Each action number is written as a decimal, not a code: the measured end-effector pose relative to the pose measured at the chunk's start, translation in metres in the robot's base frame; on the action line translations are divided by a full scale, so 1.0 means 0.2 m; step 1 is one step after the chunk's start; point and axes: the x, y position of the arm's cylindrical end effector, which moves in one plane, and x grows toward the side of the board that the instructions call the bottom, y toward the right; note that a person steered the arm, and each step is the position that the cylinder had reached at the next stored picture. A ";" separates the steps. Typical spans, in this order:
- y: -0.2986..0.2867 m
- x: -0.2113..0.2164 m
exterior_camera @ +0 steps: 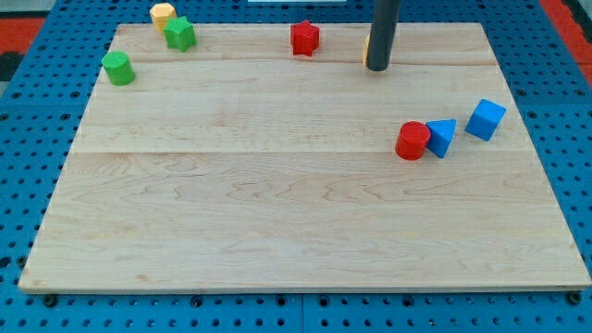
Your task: Slide red circle towards center
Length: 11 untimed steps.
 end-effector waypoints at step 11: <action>-0.04 0.63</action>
